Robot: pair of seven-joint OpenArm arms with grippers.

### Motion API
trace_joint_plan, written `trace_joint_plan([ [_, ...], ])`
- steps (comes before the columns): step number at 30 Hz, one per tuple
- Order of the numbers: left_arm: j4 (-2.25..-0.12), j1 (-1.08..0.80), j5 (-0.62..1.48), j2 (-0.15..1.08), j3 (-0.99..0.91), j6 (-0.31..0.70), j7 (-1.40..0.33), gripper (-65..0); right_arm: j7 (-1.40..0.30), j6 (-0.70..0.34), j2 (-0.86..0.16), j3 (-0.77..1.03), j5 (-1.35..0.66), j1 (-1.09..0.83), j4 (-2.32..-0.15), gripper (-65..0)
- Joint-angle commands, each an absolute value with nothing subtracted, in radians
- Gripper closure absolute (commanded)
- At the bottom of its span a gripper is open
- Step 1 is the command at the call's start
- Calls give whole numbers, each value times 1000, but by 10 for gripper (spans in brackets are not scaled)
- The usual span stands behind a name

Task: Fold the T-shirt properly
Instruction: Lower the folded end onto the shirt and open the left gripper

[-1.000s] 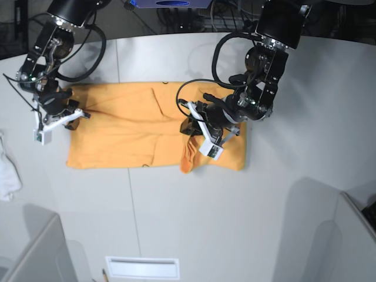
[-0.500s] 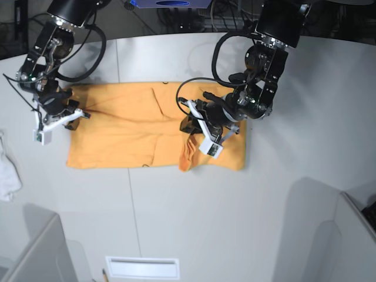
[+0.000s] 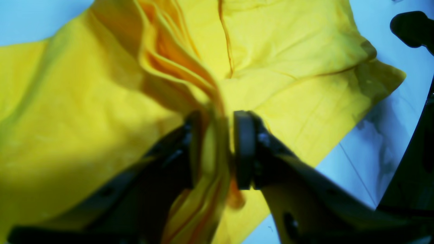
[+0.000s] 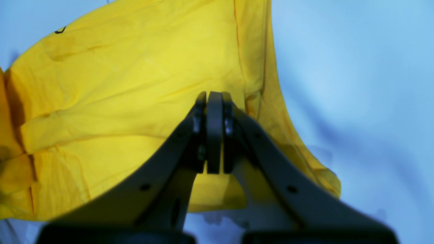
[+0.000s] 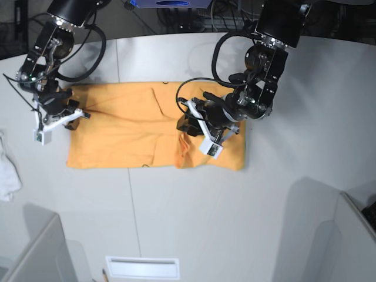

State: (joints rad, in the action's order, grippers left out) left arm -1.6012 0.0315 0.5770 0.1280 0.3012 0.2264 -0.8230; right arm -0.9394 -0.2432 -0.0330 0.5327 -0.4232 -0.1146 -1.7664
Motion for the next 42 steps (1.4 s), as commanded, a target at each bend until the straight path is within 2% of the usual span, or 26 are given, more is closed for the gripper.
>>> trace_joint_plan([
  [1,-1618,51,590,124,317,231,-803,-234,-920,-242,-44,536,-437,-104,-1781,0],
  [6,-1618,56,588,120,398,231,-799,-346,-921,-242,-44,536,-437,-104,-1782,0],
  [15,-1566,76,596,58,430,229,-803,-341,-923,-242,-44,536,-437,-104,-1785,0],
  [17,-1607,68,596,59,423,229,-803,-298,-923,-242,-44,536,-437,-105,-1785,0],
  [19,-1664,58,591,90,374,229,-802,-178,-923,-242,-44,536,-437,-105,-1785,0],
  [21,-1707,50,595,110,306,229,-803,-21,-921,-242,-44,538,-437,-105,-1784,0],
  [22,-1719,42,590,111,271,229,-803,0,-920,-242,-44,538,-437,-105,-1784,0],
  [26,-1725,24,588,125,82,229,-797,0,-918,-242,-44,535,-437,-104,-1782,0],
  [30,-1664,18,587,125,-18,234,-796,0,-918,-242,-44,536,-437,-104,-1781,0],
  [35,-1584,10,587,125,-31,236,-789,0,-918,-242,-44,536,-437,-94,-1781,0],
  [42,-1481,-28,593,166,1,236,-641,0,-918,-242,-51,536,-437,-73,-1739,0],
])
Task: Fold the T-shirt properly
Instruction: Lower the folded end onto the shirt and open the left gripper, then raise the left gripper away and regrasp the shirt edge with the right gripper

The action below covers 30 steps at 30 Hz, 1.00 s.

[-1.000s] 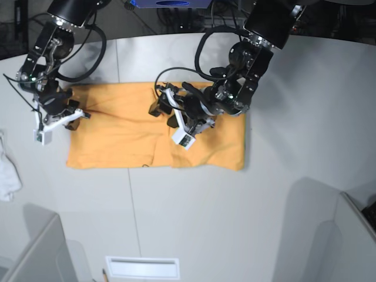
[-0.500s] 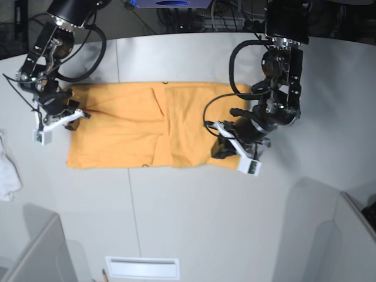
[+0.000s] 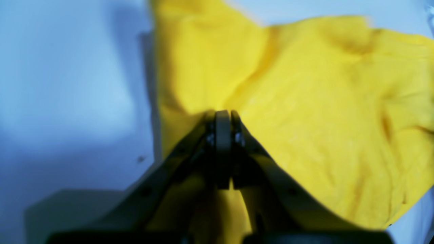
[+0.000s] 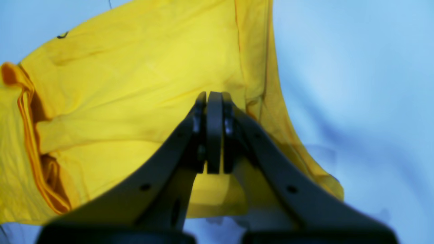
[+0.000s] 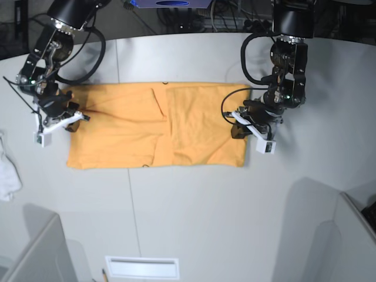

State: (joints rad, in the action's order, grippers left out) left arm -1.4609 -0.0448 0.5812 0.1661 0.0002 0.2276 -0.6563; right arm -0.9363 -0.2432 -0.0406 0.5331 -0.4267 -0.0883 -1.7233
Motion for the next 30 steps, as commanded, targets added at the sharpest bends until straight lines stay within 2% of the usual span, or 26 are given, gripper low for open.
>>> trace_joint_plan([
  [1,-1478,-28,595,166,1,236,-636,0,-923,-242,-53,536,-437,-54,-1715,0],
  [9,-1558,-35,593,186,-12,236,-633,0,-920,-242,-48,533,-437,-39,-1652,0],
  [20,-1420,105,588,182,-10,236,-633,0,-918,-242,-50,536,-437,-42,-1650,0],
  [26,-1219,177,595,180,-8,236,-631,0,-918,-242,-53,536,-437,-36,-1649,0],
  [30,-1271,163,596,180,-8,236,-631,0,-918,-242,-53,536,-437,-33,-1638,0],
])
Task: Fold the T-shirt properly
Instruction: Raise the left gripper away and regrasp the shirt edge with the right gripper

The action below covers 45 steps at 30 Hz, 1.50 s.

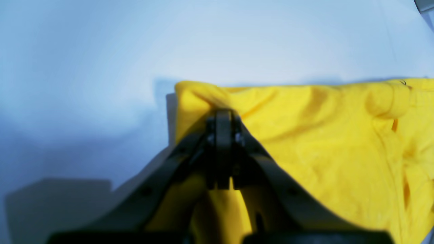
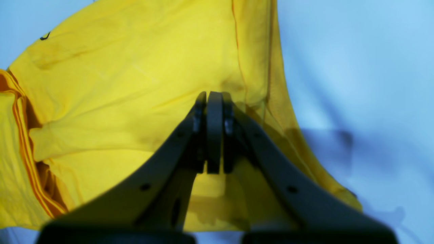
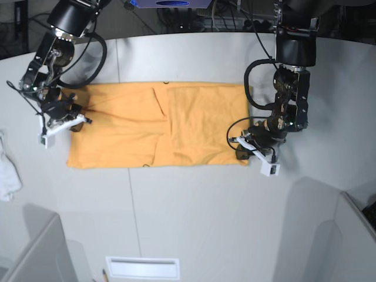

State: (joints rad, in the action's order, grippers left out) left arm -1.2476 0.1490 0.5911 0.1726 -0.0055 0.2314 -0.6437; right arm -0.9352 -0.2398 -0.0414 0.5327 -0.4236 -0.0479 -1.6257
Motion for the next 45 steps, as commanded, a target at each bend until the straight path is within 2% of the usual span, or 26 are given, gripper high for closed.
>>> trace_joint_plan([
  [1,-1303,148,596,180,-10,236,-631,0,-918,-242,-54,536,-437,-31,-1633,0],
  [8,-1570,33,596,182,-68,236,-631,0,-931,-242,-77,536,-438,22,-1626,0],
  [9,-1604,-2,598,182,-105,237,-631,0,-951,-242,-85,538,-438,30,-1624,-39],
  [11,-1666,-65,598,183,-177,271,-633,0,-1001,-243,-102,538,-463,42,-1623,-242],
  [12,-1684,-90,598,185,-211,295,-633,0,-1017,-243,-110,539,-493,50,-1616,-320],
  [13,-1702,-114,598,185,-252,326,-636,0,-1027,-243,-127,539,-544,59,-1601,-381],
  [14,-1715,-134,598,185,-291,357,-636,0,-1030,-248,-147,539,-596,64,-1573,-407],
  [18,-1741,-222,593,185,-433,414,-636,0,-1036,-249,-231,588,-783,104,-1395,-386],
  [23,-1784,-358,596,199,-527,420,-631,0,-1038,-255,-306,590,-788,127,-1218,-386],
  [28,-1839,-395,596,191,-532,504,-636,0,-1040,-255,-331,585,-788,136,-1168,-387],
  [34,-1844,-395,593,171,-532,504,-636,0,-1058,-257,-317,432,-794,111,-1170,-386],
  [38,-1839,-397,591,174,-532,506,-636,0,-1066,-257,-272,420,-794,93,-1175,-384],
  [45,-1817,-383,588,176,-532,506,-633,0,-1138,-308,-255,420,-792,85,-1176,-383],
])
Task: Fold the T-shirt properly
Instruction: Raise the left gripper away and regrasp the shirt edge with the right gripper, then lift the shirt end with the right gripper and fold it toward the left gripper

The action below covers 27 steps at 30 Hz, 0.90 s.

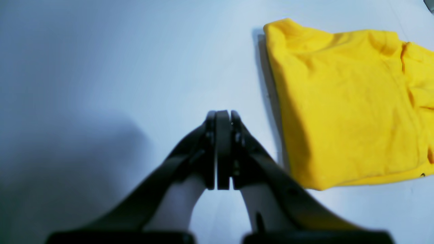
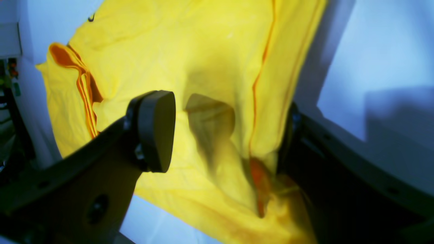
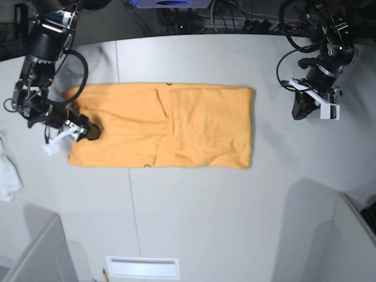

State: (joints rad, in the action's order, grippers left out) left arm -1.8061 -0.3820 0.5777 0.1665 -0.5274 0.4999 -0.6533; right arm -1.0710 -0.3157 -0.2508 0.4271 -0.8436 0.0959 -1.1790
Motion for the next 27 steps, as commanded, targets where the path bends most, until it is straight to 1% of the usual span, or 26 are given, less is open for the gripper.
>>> trace_joint_plan([
  [1,-1810,-367,588,176,-529,506,-633,0,-1138,-308,-255,418,-792,85,-1176,-383],
  [6,-1730,-311,587,177,-521,506,-638,0,-1132,-308,-260,418,-788,85,-1168,-374],
  [7,-1715,-298,587,177,-519,506,-638,0,-1130,-308,-260,418,-786,85,-1168,-350],
  [10,-1676,-280,587,180,-519,506,-638,0,-1135,-308,-262,418,-786,85,-1168,-239],
  [12,-1662,-271,587,203,-509,506,-638,0,-1138,-306,-269,418,-786,84,-1168,-179],
  [13,-1656,-265,587,216,-486,506,-638,0,-1138,-306,-269,418,-786,82,-1168,-156],
  [17,-1613,-239,552,257,-403,504,-633,0,-1138,-306,-274,418,-786,84,-1150,-99],
  [18,-1606,-225,527,257,-387,504,-633,0,-1135,-306,-274,418,-786,87,-1138,-63],
  [19,-1603,-214,501,254,-377,504,-633,0,-1130,-306,-275,418,-786,90,-1127,-9],
  [20,-1600,-206,470,254,-366,504,-633,0,-1127,-306,-275,418,-786,91,-1119,0],
  [23,-1595,-173,404,252,-312,507,-638,0,-1113,-305,-275,418,-777,110,-1119,0],
  [27,-1561,-127,367,251,-189,506,-638,0,-1124,-305,-271,418,-651,168,-1159,0],
])
